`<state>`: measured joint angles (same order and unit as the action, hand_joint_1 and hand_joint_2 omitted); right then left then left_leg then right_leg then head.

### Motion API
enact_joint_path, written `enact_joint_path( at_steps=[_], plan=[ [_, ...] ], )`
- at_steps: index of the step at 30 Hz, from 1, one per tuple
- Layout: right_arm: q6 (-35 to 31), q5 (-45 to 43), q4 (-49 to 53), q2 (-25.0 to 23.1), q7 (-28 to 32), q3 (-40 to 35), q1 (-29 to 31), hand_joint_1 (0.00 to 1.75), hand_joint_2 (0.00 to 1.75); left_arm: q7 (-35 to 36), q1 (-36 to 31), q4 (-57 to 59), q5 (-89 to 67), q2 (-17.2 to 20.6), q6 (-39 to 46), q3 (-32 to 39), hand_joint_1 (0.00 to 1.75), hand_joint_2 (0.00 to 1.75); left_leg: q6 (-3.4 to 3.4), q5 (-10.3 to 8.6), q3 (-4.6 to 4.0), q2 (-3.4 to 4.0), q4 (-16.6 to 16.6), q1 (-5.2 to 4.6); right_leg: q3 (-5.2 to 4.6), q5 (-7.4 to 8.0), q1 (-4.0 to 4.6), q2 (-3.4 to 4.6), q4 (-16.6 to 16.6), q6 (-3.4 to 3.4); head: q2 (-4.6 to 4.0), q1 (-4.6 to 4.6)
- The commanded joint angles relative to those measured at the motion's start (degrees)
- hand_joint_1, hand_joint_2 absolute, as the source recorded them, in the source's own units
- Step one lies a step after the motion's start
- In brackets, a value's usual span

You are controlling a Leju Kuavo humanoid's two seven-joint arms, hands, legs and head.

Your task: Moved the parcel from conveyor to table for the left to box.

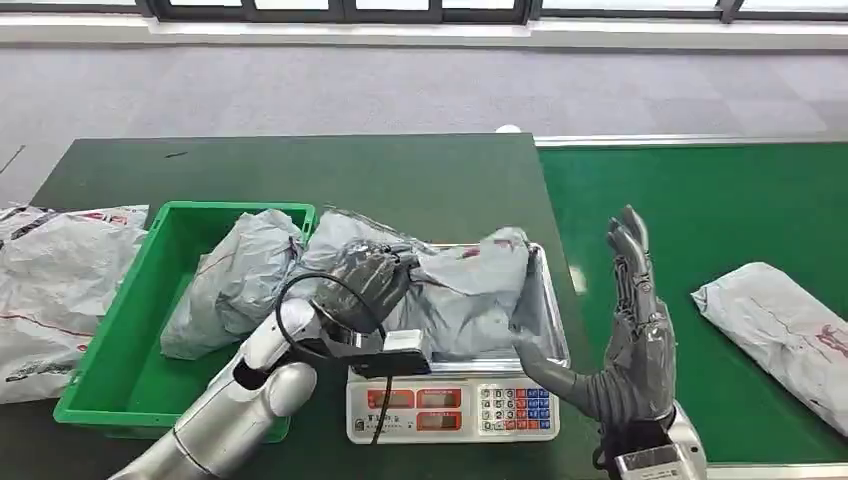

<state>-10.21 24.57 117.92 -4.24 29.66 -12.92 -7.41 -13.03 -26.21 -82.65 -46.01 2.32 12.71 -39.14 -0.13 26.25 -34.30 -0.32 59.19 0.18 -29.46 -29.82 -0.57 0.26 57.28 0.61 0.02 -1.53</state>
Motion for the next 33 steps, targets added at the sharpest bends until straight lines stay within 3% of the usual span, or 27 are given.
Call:
enact_joint_path(
  at_steps=[1, 26, 30, 33],
  plan=[
    [-0.2, 0.2, 0.0, -0.9, -0.1, 1.0, -0.5, 0.00, 1.75, 0.3, 6.1, -20.1, -6.9, 2.8, 8.7, 14.8, 1.75, 1.75, -0.04, 0.04, -0.01, 0.22, 0.0, 0.01, -0.09, 0.02, 0.02, 0.19, 0.0, -0.04, 0.00, 0.00],
    [-0.8, 0.3, -0.2, -0.6, -0.2, 0.3, -0.6, 0.00, 1.75, 1.5, 3.2, -24.5, -10.8, 2.7, 10.7, 18.2, 1.75, 1.75, -0.03, -0.04, 0.11, 0.00, -0.2, -0.01, 0.08, -0.01, -0.01, -0.03, -0.1, -0.08, 0.00, 0.00],
    [-0.8, 0.2, 0.0, -1.0, -0.3, 0.1, -0.6, 0.00, 1.75, 3.9, 1.9, -23.8, -16.7, 3.7, 15.2, 22.4, 1.75, 1.75, -0.03, 0.00, 0.02, 0.03, 0.0, 0.04, -0.01, -0.02, 0.03, 0.02, 0.0, -0.07, 0.00, 0.00],
    [-0.7, 0.5, 0.3, -1.4, -1.0, 0.0, -0.5, 0.00, 1.75, 7.0, -1.0, -17.6, -17.3, 4.0, 12.6, 26.9, 1.75, 1.75, -0.05, -0.01, 0.04, 0.01, 0.0, 0.01, 0.01, -0.04, 0.01, -0.01, 0.0, -0.09, 0.00, 0.00]
  ],
)
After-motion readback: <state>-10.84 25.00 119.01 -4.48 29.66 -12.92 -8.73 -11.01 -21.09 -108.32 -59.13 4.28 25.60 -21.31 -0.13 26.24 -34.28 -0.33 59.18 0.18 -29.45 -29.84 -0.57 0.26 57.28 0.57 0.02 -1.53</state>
